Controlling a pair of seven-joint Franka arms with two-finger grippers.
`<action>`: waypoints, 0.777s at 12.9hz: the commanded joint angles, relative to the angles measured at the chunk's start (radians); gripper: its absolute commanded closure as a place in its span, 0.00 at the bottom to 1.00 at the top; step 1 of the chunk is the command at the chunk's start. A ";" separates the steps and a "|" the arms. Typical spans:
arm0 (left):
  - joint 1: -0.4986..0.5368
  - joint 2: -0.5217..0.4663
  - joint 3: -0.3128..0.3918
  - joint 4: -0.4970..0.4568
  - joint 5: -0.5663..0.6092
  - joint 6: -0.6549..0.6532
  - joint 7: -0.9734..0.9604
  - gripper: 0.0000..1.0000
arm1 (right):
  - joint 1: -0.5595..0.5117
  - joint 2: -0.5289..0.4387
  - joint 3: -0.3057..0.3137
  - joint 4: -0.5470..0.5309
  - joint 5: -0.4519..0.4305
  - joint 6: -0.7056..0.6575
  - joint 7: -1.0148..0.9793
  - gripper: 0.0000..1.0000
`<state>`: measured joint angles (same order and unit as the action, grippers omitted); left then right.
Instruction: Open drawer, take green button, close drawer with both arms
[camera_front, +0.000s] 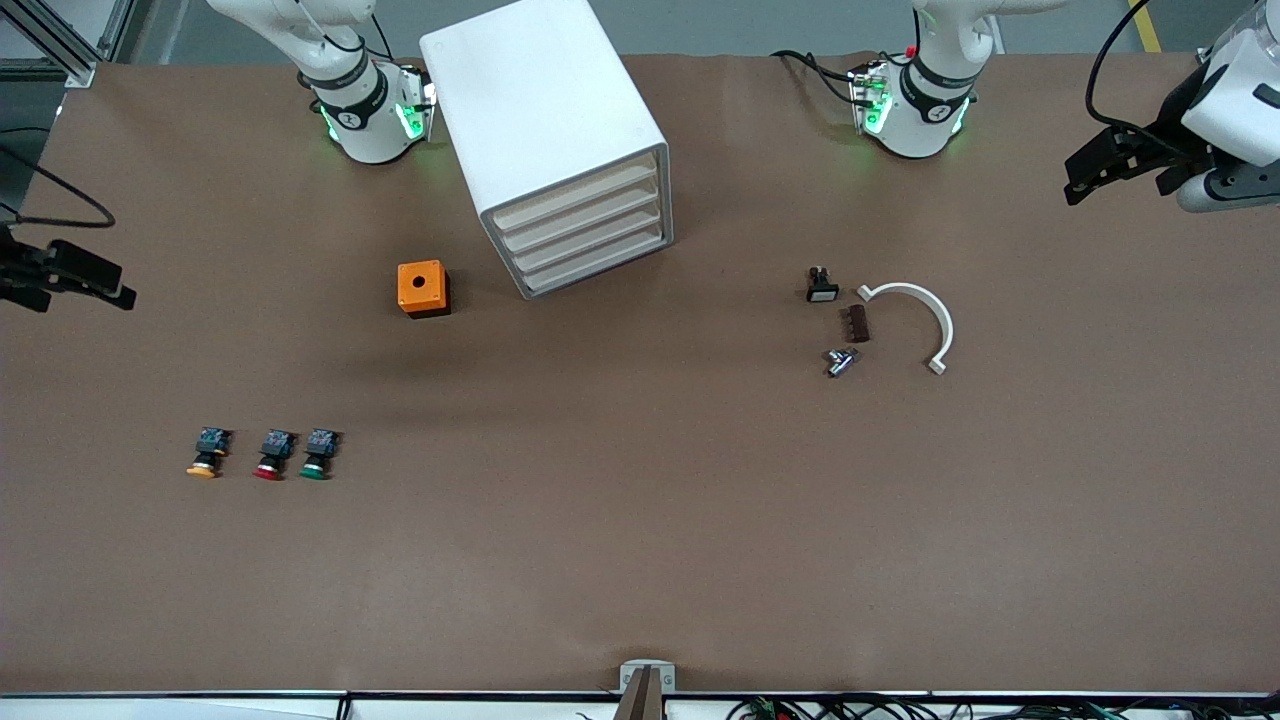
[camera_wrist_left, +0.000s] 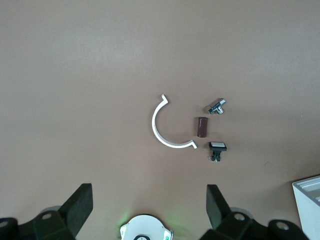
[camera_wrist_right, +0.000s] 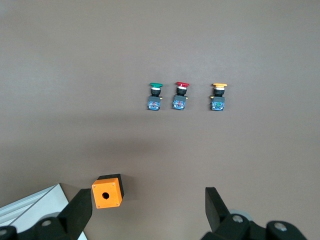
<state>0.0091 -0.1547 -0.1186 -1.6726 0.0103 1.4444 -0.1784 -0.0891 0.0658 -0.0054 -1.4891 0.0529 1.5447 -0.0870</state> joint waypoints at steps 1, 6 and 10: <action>-0.008 -0.009 -0.009 -0.003 0.003 0.004 0.013 0.00 | -0.011 -0.064 0.007 -0.068 0.015 0.003 -0.013 0.00; -0.008 -0.009 -0.032 -0.019 0.003 0.030 0.008 0.00 | 0.006 -0.139 0.010 -0.150 -0.015 0.005 -0.013 0.00; -0.005 0.000 -0.032 -0.004 0.008 0.034 0.010 0.00 | 0.003 -0.218 0.009 -0.266 -0.015 0.092 -0.011 0.00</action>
<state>0.0013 -0.1543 -0.1479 -1.6815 0.0103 1.4677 -0.1784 -0.0830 -0.0951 0.0020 -1.6871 0.0487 1.6071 -0.0893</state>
